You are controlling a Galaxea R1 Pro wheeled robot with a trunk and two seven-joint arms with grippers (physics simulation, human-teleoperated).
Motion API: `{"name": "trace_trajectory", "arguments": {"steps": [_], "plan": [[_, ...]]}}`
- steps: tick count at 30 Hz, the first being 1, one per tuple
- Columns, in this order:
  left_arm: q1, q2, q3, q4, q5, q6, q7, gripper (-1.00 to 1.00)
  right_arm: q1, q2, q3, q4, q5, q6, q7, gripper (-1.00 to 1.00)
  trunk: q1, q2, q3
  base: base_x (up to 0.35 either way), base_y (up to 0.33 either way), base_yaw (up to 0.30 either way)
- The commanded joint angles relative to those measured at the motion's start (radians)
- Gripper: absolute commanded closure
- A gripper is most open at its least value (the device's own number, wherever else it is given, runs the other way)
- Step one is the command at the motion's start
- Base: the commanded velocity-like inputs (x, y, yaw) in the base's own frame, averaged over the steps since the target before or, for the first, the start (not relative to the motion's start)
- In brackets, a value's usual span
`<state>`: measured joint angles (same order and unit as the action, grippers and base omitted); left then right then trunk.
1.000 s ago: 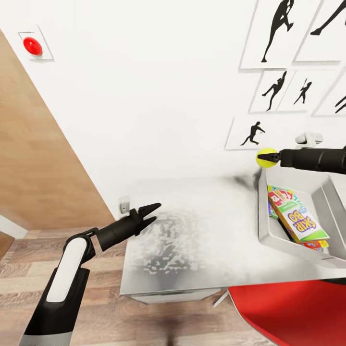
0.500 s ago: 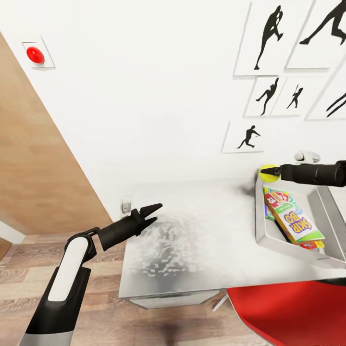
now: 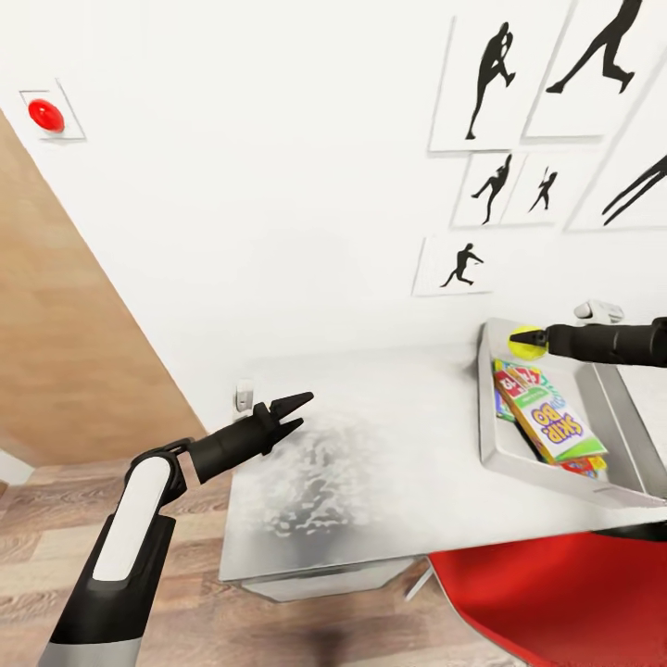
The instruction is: Put all the toys in the child's room - the three board games (two on the bed and one on the table), the two jigsaw puzzles on the table, and the tennis ball on the table - inside the toy box on the table in the child's room.
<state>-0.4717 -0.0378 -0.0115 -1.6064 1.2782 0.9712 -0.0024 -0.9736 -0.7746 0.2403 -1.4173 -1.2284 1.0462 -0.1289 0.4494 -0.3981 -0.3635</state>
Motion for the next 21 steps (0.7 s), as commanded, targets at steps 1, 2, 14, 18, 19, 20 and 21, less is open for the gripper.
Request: {"name": "trace_trajectory", "arguments": {"steps": [1,2,14,18,19,20,21], "plan": [[-0.001,0.000,0.001,-0.001,0.000,0.004,0.000,-1.00,-0.001,-0.001,0.002,0.000,-0.013,0.001,-0.012,1.00,0.001,-0.002,-0.002,0.000,0.000,-0.203],[-0.001,0.000,0.001,-0.001,0.000,0.004,0.000,-1.00,-0.001,-0.001,0.002,0.000,-0.013,0.001,-0.012,1.00,0.001,-0.002,-0.002,0.000,0.000,-0.220],[-0.001,0.000,0.000,-0.001,0.000,0.003,0.001,-1.00,-0.001,-0.003,0.002,0.003,-0.013,0.001,-0.012,1.00,0.001,-0.002,-0.001,0.000,0.000,-0.257],[-0.001,0.000,0.000,-0.001,0.000,0.002,0.002,-1.00,-0.001,-0.003,0.003,0.004,-0.014,0.001,-0.012,1.00,0.001,-0.002,-0.001,0.000,0.000,-0.280],[-0.001,0.000,0.000,-0.001,0.000,0.002,0.002,-1.00,-0.001,-0.003,0.003,0.004,-0.014,0.001,-0.012,1.00,0.001,-0.002,-0.001,0.000,0.000,-0.282],[-0.001,0.000,0.000,-0.001,0.000,0.002,0.002,-1.00,0.000,-0.003,0.003,0.005,-0.015,0.001,-0.012,1.00,0.001,-0.002,-0.001,0.000,0.000,-0.283],[-0.001,0.000,0.000,-0.001,0.000,0.002,0.002,-1.00,0.000,-0.003,0.003,0.007,-0.016,0.001,-0.012,1.00,0.001,-0.002,-0.001,0.000,0.000,-0.284]]}}
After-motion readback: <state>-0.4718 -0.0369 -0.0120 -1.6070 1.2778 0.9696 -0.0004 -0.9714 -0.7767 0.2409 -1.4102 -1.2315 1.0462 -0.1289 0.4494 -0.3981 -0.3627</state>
